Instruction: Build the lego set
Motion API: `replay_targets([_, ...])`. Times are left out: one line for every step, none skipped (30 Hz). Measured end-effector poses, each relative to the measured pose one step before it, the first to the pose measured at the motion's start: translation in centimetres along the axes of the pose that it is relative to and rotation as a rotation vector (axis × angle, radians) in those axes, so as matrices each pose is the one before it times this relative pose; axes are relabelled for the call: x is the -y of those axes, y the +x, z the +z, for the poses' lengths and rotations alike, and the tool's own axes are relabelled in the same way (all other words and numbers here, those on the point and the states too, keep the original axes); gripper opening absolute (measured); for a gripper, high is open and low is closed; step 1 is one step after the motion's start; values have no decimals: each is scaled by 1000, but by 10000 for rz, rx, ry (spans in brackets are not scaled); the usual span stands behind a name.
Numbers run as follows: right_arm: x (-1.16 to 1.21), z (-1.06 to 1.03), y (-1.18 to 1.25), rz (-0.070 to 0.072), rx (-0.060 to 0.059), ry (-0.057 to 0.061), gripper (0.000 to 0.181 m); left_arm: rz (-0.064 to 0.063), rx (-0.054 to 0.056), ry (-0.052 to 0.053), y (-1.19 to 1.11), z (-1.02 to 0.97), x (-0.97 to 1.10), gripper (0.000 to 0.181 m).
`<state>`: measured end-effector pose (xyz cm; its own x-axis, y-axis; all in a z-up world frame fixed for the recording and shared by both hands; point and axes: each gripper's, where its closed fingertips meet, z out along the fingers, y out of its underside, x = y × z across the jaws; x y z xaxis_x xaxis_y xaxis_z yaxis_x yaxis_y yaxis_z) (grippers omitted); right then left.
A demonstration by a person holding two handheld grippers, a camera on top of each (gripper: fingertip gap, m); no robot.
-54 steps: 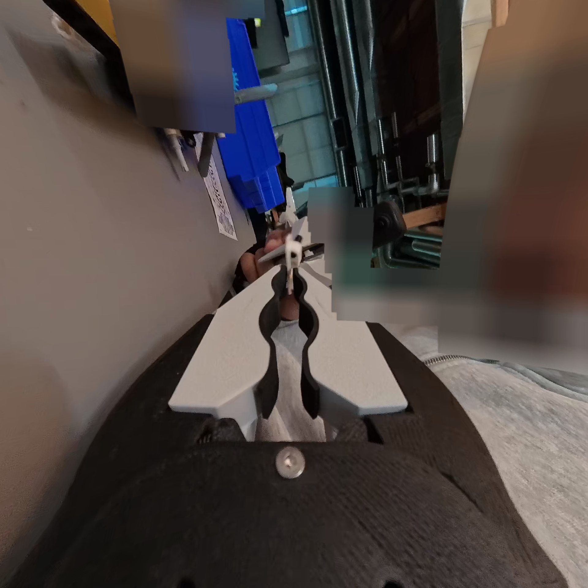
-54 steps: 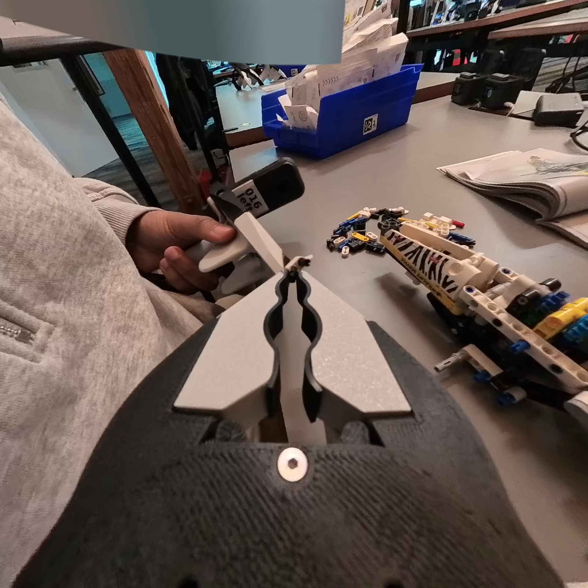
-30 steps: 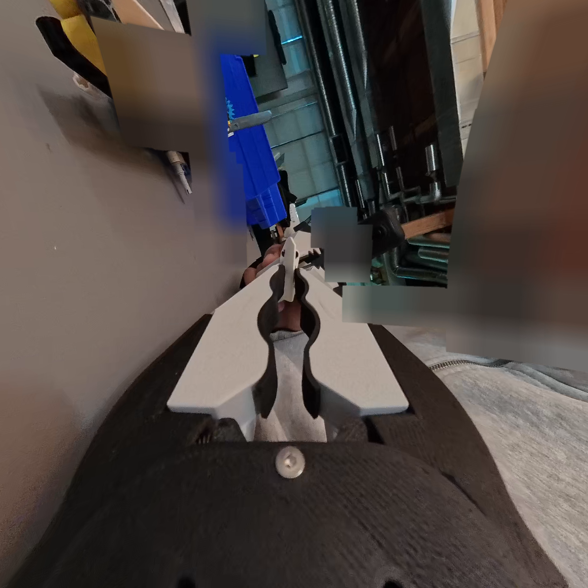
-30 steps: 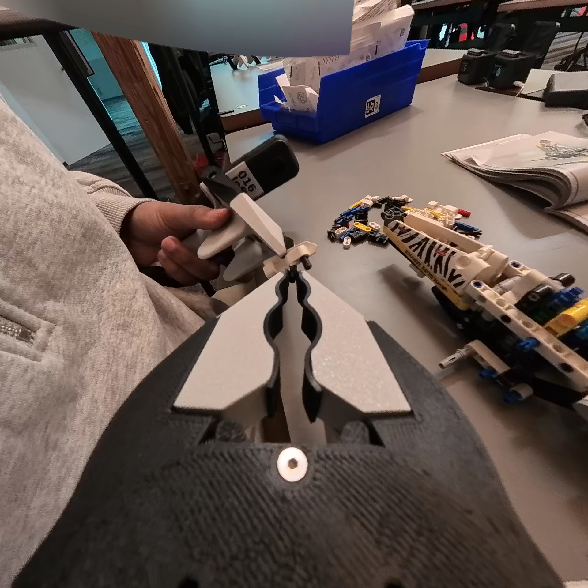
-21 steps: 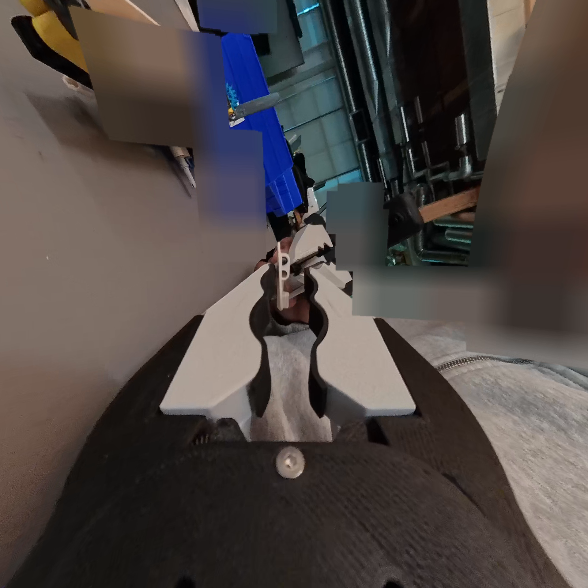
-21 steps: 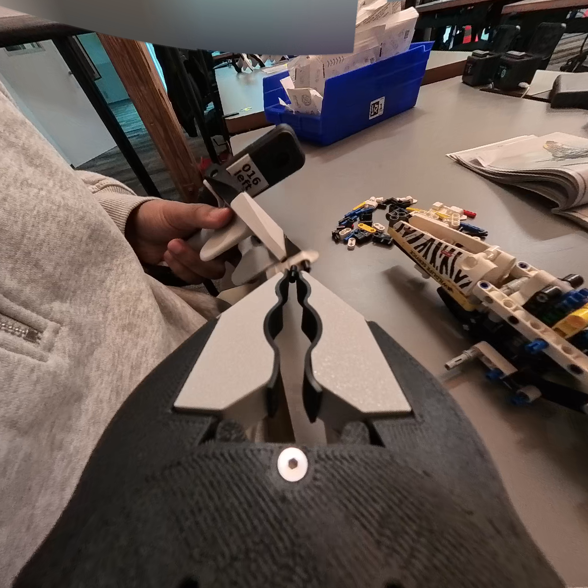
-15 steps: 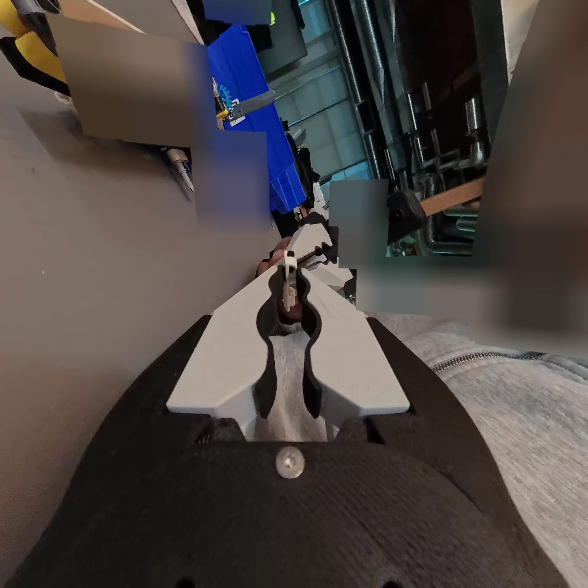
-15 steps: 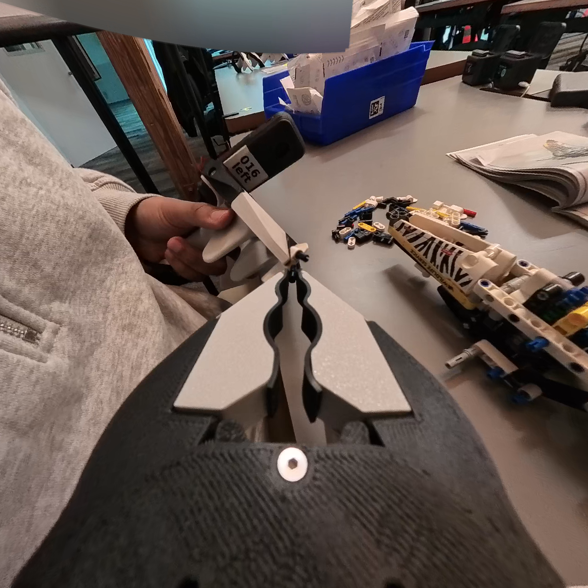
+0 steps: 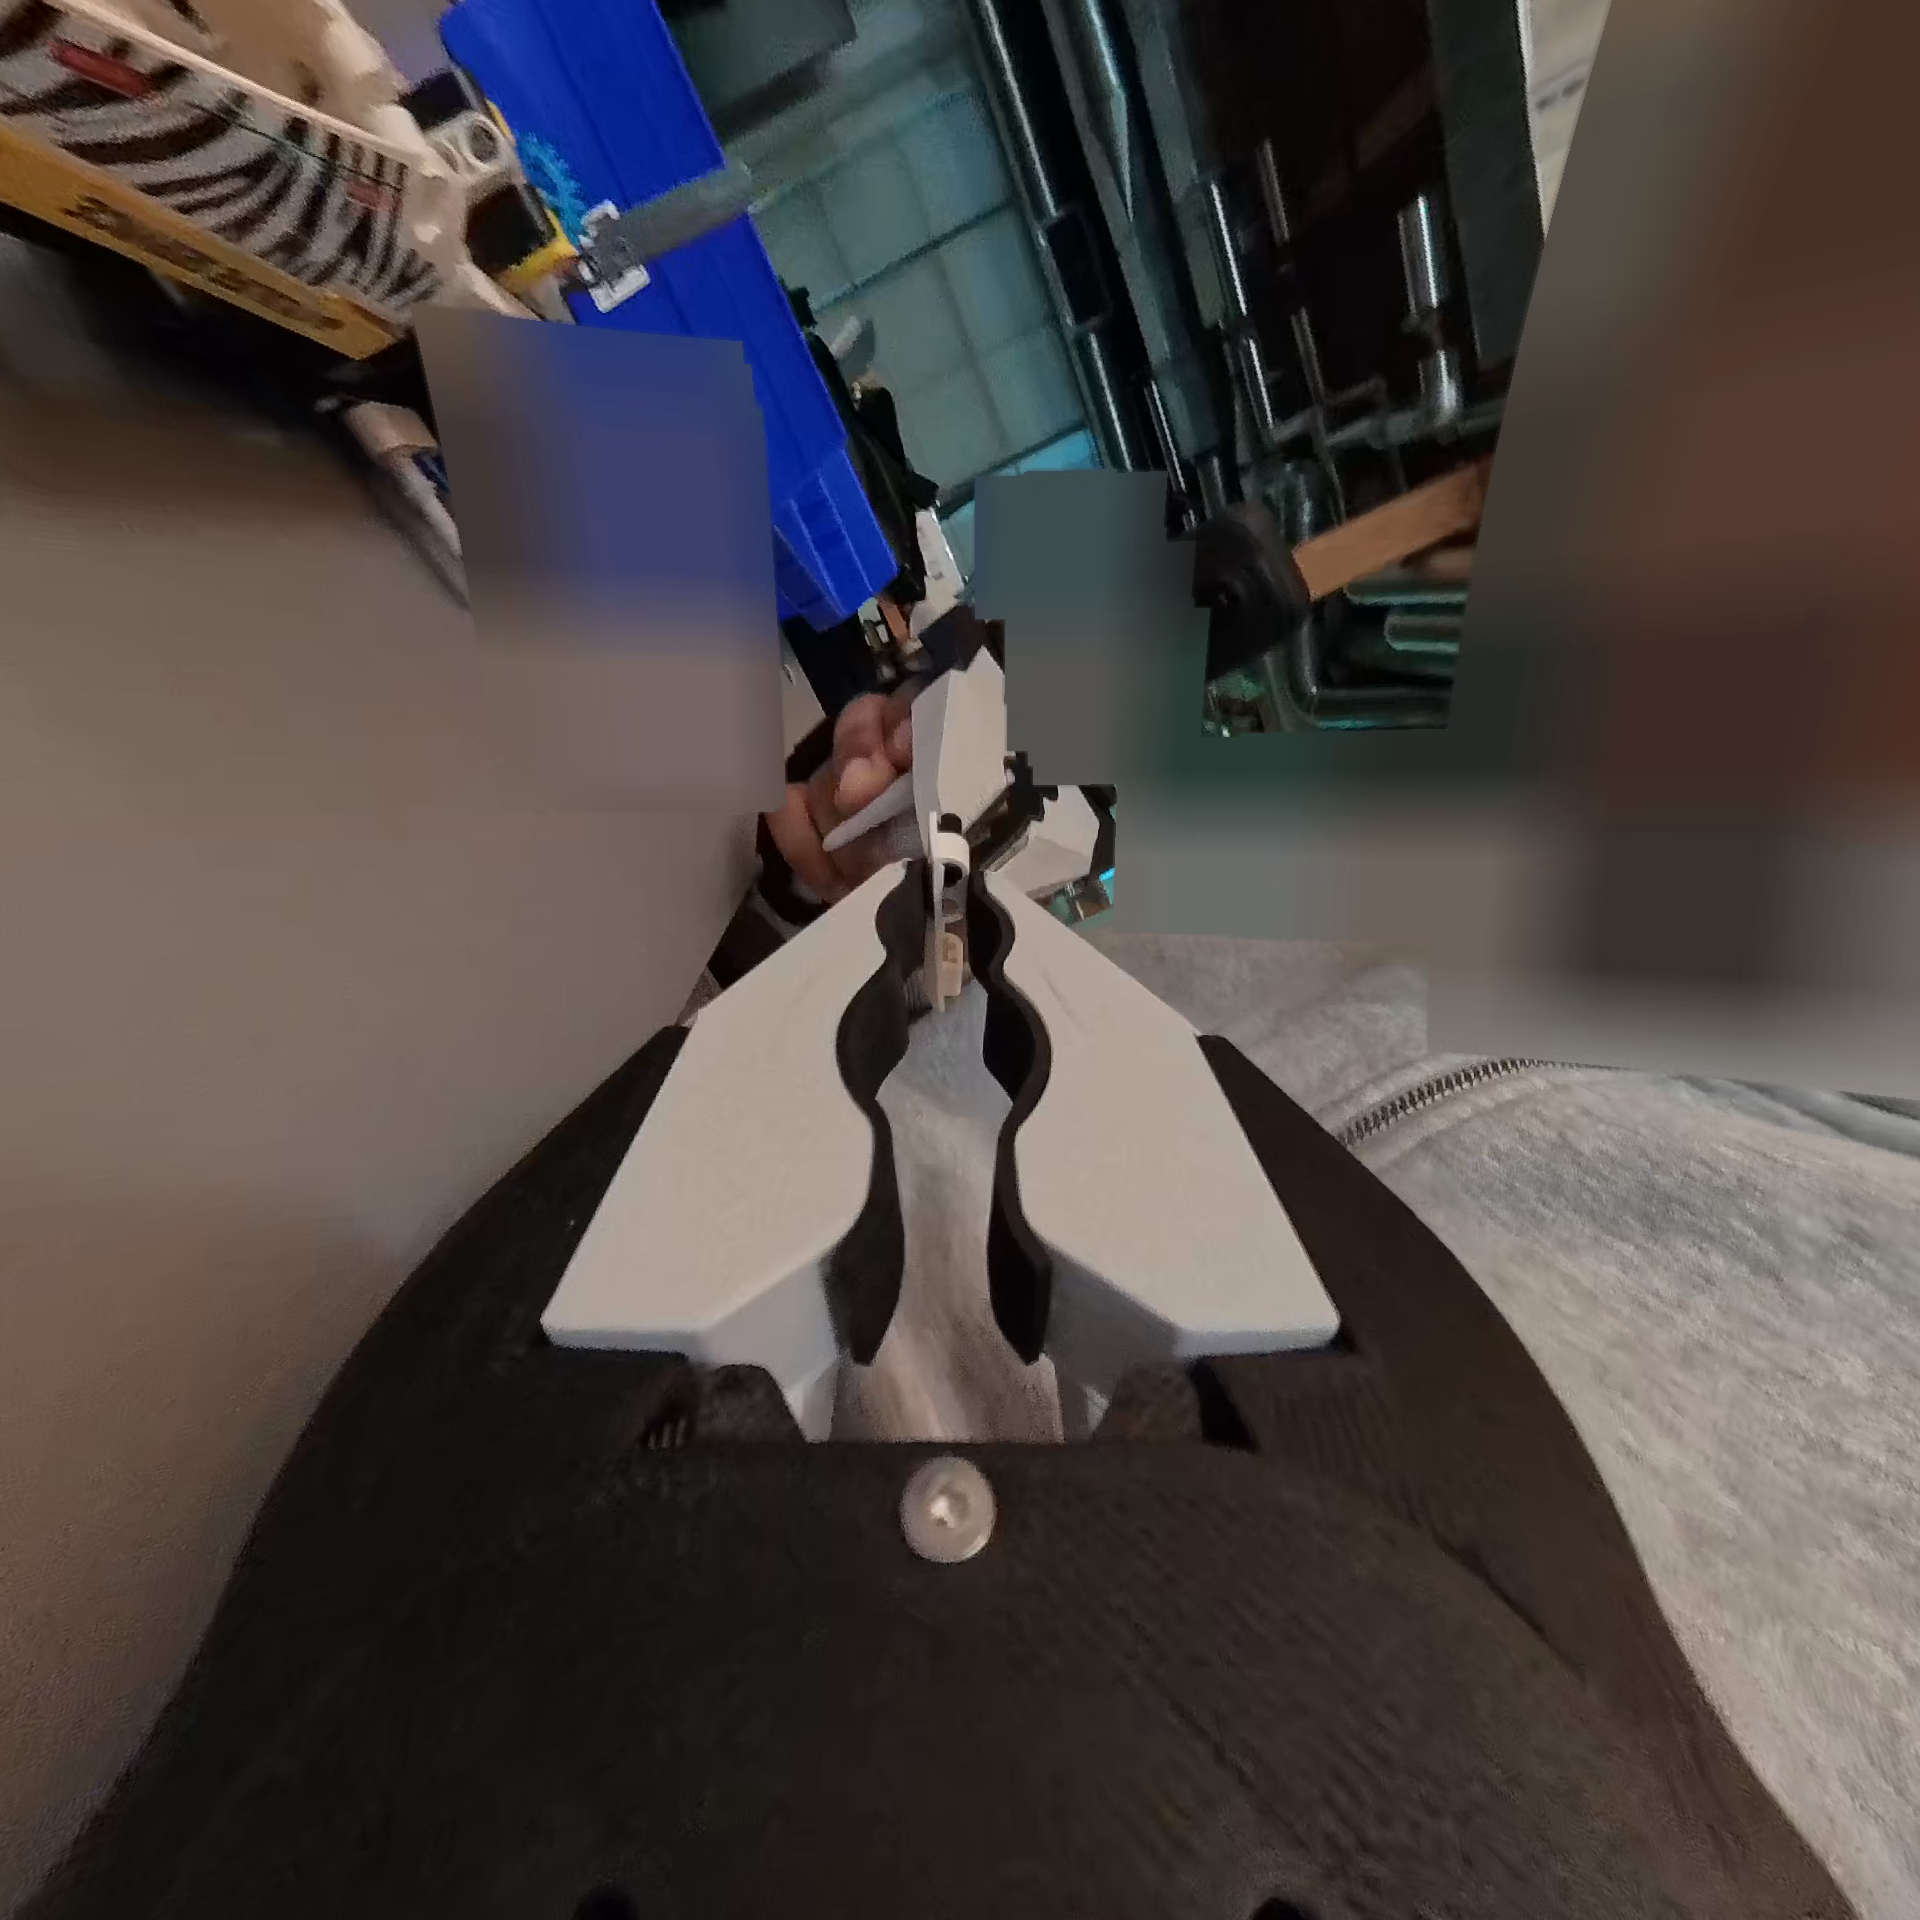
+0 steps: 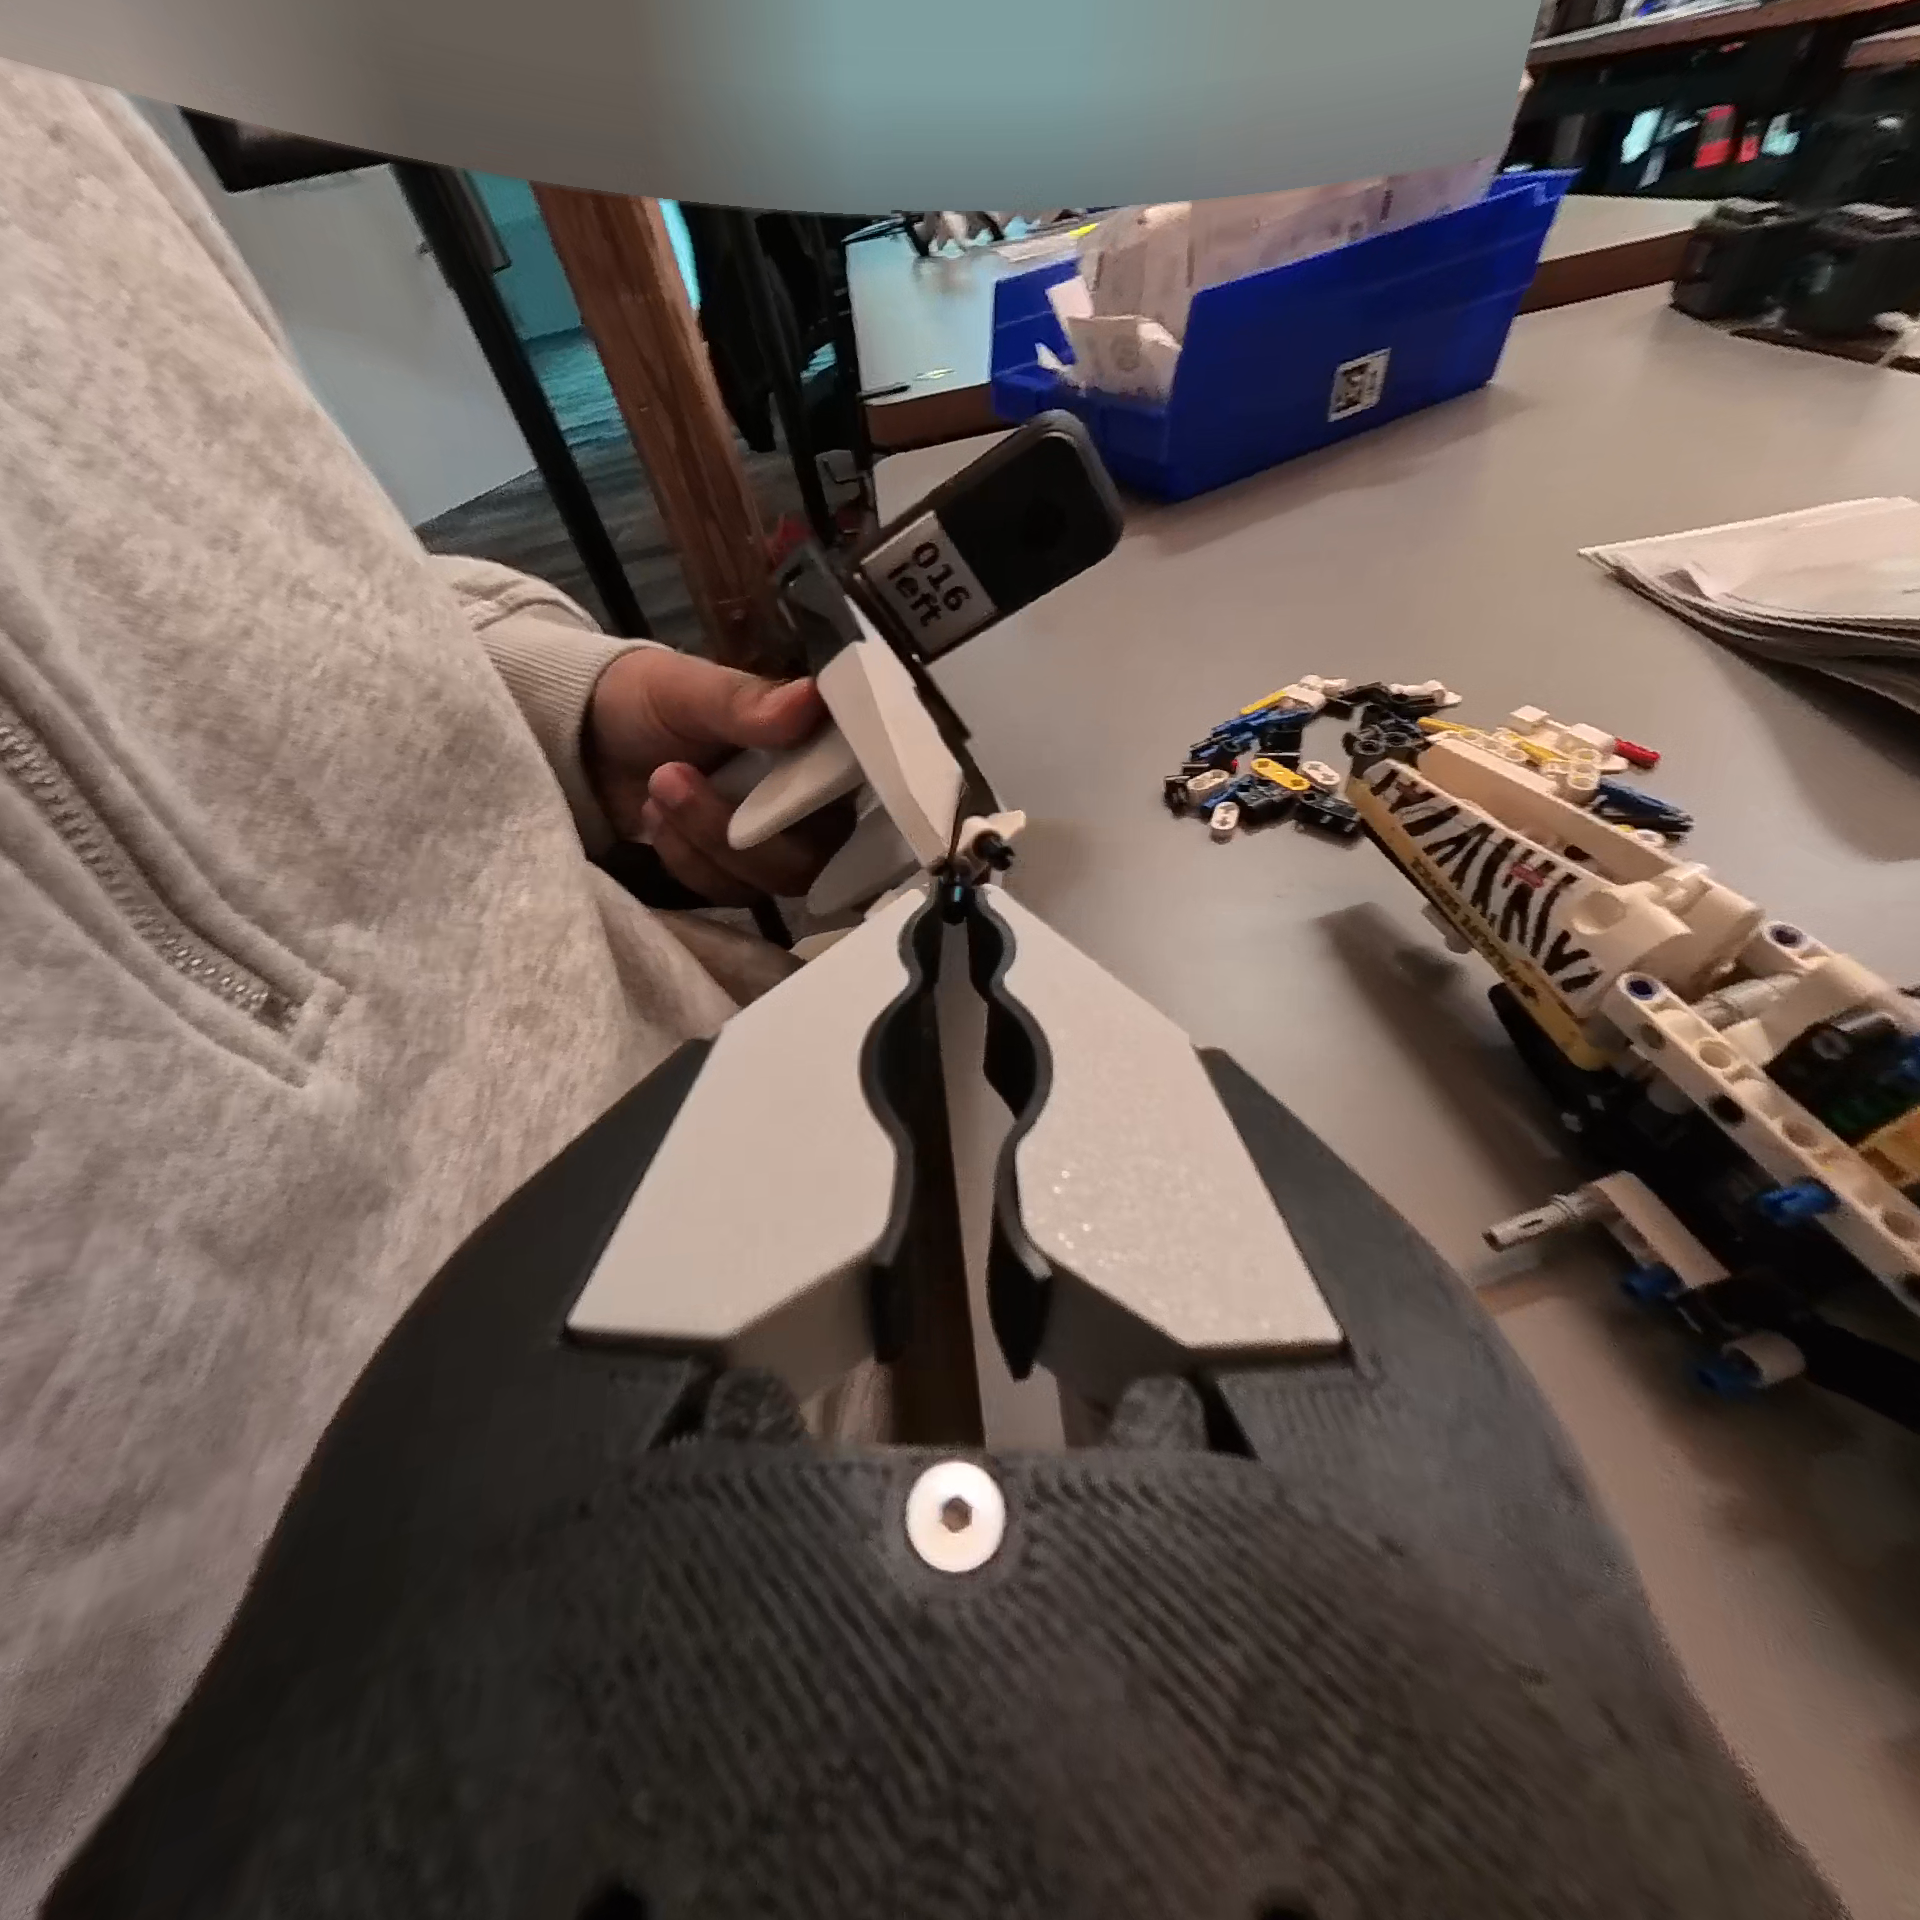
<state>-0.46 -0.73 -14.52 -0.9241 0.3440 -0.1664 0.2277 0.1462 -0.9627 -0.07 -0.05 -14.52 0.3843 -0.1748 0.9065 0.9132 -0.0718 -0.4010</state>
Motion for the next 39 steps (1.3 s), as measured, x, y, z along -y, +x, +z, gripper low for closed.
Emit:
replay_targets([-27, -107, -232, -44, 266, -110, 2, 164, -73, -201, 113, 82, -269, 6])
replay_targets([-40, -97, -237, -38, 275, -125, 1, 202, -72, -236, 146, 99, -296, 7])
replay_targets([-25, -83, -239, -32, 274, -124, 1, 254, -30, -206, 107, 81, -236, 7])
replay_targets([-18, -92, -199, -42, 244, -125, 2, 250, -4, -199, 107, 69, -190, 7])
replay_targets([-22, -75, -181, -72, 216, -116, 2, 210, -3, -204, 110, 77, -171, 7])
replay_targets([-44, -42, -126, -85, 160, -119, 1, 199, 59, -153, 11, 44, -84, 6])
replay_targets([-100, -34, -44, -107, 94, -138, 2, 104, 97, -110, -83, 45, -53, 6])
replay_targets([-48, -19, -30, -146, 71, -93, 1, -11, -24, -81, 15, 36, -29, 6])
replay_targets([82, -30, -34, -106, 60, 26, 1, -52, -116, 62, 104, -3, 112, 5])
replay_targets([191, -40, 3, 2, 79, 119, 1, -145, -196, 100, 160, -4, 101, 6])
replay_targets([228, -27, -43, 166, 159, 163, 2, -175, -280, 124, 245, -22, 100, 6])
replay_targets([156, -9, -66, 301, 222, 143, 1, -154, -194, 89, 145, -3, 5, 6])
replay_targets([11, -5, -48, 351, 224, 43, 1, -64, -62, 59, 20, 1, -57, 6])
replay_targets([-21, 22, -22, 329, 174, 25, 1, -17, -42, 41, 35, -28, -47, 6])
replay_targets([-8, 43, -3, 304, 105, 44, 1, -3, 6, 59, -11, -45, 19, 6])
replay_targets([-5, 30, 40, 295, 57, 57, 1, 57, 29, 64, -21, -46, 35, 6])
replay_targets([19, 33, 18, 361, 83, 92, 2, 54, -21, 79, 53, -36, 57, 6])
replay_targets([62, 25, -2, 454, 136, 136, 2, -12, -80, 131, 105, -8, 103, 6])
replay_targets([75, 23, -8, 484, 162, 161, 1, -51, -104, 105, 99, -6, 74, 6])
replay_targets([12, -7, 9, 469, 154, 115, 1, -31, -25, 58, -24, 3, 10, 6])
replay_targets([-106, 17, 36, 378, 114, 1, 1, 8, 74, -62, -159, 51, -144, 6])
replay_targets([-196, 66, 23, 228, 56, -86, 1, 80, 105, -125, -162, 76, -236, 6])
replay_targets([-139, 50, 64, 89, -45, -82, 1, 74, 94, 4, -128, -12, -4, 6])
replay_targets([-8, 9, 42, 25, -55, -36, 1, -27, -31, -5, 16, -6, -7, 6])
replay_targets([65, -7, -69, -19, 1, -39, 1, -110, -124, 8, 111, 4, 33, 6])
replay_targets([64, -8, -56, -117, -21, -42, 1, -82, -80, 19, 62, 9, 53, 6])
replay_targets([1, -13, 5, -188, -53, -76, 1, -36, -2, -25, -26, 5, -10, 6])
replay_targets([-76, 8, 71, -219, -96, -116, 1, -34, 55, -44, -127, -6, -22, 6])
replay_targets([-67, 30, 115, -197, -135, -110, 1, -21, 59, 11, -132, -48, 49, 6])
replay_targets([30, 45, 82, -165, -116, -66, 1, -82, -28, 45, -24, -49, 86, 6])
replay_targets([65, 20, 12, -199, -77, -37, 1, -174, -99, 41, 50, -35, 70, 6])
replay_targets([28, 24, 27, -232, -83, -46, 1, -146, -58, 40, -24, -32, 41, 6])
replay_targets([-36, 43, 104, -196, -113, -75, 2, -24, 41, 43, -120, -64, 36, 6])
replay_targets([-19, 48, 109, -116, -111, -52, 2, -6, 27, 39, -77, -59, 48, 6])
replay_targets([85, 15, 108, -37, -99, 41, 2, -27, -23, 91, 23, -44, 167, 6])
replay_targets([167, -26, 140, 23, -101, 101, 2, -5, -24, 109, 32, -28, 215, 6])
replay_targets([128, -55, 166, 44, -102, 78, 3, 10, -43, 109, 59, -38, 251, 6])
replay_targets([80, -114, 140, 26, -62, 45, 9, -4, -36, 112, 43, -60, 256, 6])
replay_targets([133, -192, 57, 10, -11, 85, 11, -20, 17, 88, -68, -77, 181, 6])
